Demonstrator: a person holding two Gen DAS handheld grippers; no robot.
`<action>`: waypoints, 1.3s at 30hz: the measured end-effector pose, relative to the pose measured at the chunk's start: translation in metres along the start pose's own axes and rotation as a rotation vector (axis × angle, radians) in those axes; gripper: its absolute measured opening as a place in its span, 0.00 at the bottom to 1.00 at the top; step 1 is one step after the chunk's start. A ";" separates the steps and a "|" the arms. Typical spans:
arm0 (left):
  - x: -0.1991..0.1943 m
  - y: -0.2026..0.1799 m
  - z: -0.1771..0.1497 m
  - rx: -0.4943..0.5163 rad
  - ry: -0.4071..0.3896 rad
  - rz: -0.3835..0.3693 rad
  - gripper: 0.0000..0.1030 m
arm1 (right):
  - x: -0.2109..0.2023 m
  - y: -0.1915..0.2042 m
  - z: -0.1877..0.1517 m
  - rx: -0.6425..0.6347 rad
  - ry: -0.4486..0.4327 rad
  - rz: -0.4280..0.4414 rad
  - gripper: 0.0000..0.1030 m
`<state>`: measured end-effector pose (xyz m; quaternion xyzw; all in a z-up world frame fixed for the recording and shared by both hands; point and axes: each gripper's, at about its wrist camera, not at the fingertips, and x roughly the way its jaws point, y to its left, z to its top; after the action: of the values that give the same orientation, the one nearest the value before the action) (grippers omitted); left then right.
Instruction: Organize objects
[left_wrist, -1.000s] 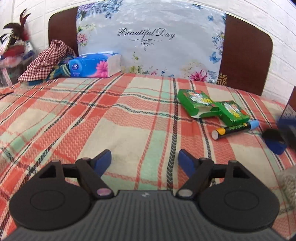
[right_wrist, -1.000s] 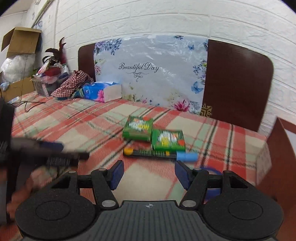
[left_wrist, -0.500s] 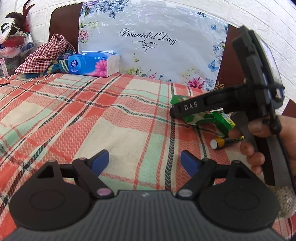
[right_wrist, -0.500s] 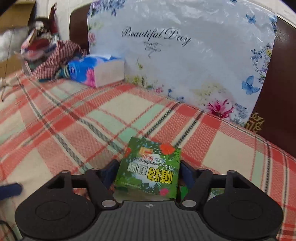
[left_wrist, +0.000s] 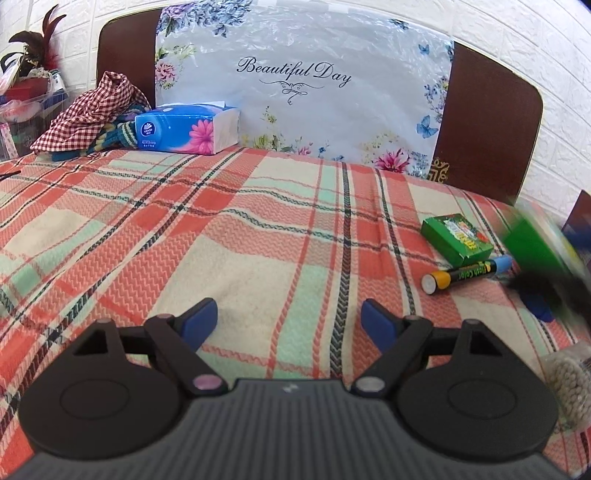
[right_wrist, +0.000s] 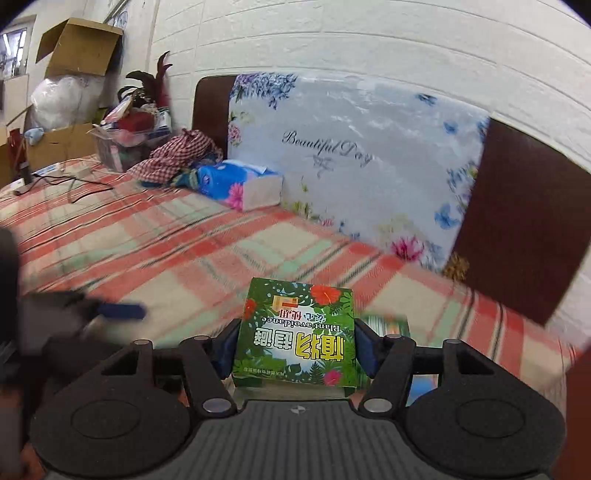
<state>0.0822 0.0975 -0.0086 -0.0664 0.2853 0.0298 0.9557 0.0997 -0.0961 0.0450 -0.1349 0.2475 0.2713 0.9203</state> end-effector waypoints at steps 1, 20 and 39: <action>0.000 -0.001 0.000 0.007 0.003 0.003 0.84 | -0.010 0.002 -0.011 0.012 0.016 0.005 0.59; -0.074 -0.060 -0.015 -0.043 0.334 -0.403 0.63 | -0.062 0.025 -0.114 0.068 0.082 -0.009 0.71; -0.103 -0.141 0.028 0.123 0.223 -0.549 0.48 | -0.108 0.007 -0.114 0.102 -0.159 -0.134 0.59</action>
<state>0.0246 -0.0398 0.0871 -0.0859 0.3614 -0.2543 0.8929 -0.0266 -0.1811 0.0056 -0.0819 0.1776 0.2062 0.9588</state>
